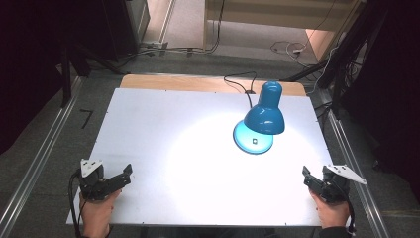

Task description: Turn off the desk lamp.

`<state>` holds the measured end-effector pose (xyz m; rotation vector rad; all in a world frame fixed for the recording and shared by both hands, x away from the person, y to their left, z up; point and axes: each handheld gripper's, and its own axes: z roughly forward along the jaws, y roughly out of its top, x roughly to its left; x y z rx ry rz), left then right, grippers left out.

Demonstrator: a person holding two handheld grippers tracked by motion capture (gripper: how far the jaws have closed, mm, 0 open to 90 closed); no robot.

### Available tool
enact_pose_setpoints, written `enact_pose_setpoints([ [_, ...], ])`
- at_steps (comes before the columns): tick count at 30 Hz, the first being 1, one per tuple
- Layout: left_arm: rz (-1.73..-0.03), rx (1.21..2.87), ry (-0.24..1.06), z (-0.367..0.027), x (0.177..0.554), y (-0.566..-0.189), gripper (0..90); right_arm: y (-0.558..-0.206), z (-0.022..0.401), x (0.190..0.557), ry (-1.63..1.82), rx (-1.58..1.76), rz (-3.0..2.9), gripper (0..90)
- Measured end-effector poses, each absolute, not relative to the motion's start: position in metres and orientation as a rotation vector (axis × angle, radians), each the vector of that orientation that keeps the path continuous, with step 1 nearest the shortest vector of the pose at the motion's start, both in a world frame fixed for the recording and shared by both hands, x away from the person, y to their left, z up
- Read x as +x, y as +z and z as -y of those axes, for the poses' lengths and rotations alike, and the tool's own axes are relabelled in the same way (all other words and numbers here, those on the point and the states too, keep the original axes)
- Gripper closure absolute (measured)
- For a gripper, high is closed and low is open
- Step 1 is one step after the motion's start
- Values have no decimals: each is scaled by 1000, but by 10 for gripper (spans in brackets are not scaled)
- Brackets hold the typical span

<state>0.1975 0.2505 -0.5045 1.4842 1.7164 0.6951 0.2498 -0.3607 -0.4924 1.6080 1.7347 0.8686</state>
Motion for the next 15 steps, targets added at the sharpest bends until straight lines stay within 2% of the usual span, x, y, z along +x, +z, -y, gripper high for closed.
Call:
enact_pose_setpoints([
  [15, -1717, 1484, 694, -251, 198, -505, 54, -494, 352, 255, 861, 1607, -1782, 252],
])
